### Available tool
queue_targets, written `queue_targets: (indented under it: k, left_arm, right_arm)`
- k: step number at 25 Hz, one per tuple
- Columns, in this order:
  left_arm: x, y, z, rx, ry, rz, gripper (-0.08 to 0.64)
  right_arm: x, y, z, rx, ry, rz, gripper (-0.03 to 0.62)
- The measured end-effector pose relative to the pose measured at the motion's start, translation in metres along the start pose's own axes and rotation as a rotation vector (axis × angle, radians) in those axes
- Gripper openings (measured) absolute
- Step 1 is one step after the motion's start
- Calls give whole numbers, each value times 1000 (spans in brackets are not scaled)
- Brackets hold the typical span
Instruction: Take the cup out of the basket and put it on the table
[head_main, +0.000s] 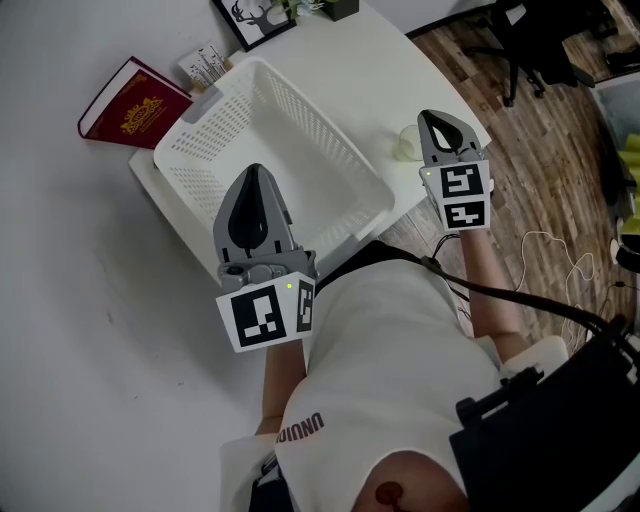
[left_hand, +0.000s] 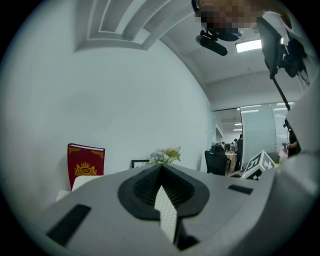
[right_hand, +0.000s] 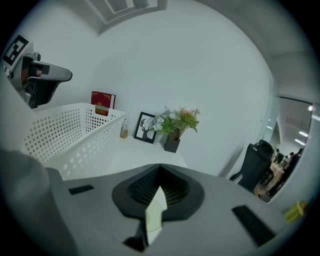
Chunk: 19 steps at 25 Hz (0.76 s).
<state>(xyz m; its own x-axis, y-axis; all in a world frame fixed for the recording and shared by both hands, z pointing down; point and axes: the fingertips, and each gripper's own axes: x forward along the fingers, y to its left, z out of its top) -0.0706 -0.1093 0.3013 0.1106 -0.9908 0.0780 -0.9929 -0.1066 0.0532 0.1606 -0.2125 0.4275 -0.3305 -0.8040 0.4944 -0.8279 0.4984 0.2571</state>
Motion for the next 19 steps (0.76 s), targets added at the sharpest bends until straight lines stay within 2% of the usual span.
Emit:
queue_targets:
  k: [19]
  left_arm:
    - [3, 1, 2, 6, -4, -1, 11]
  right_arm:
    - [6, 0, -2, -11, 19, 6, 17]
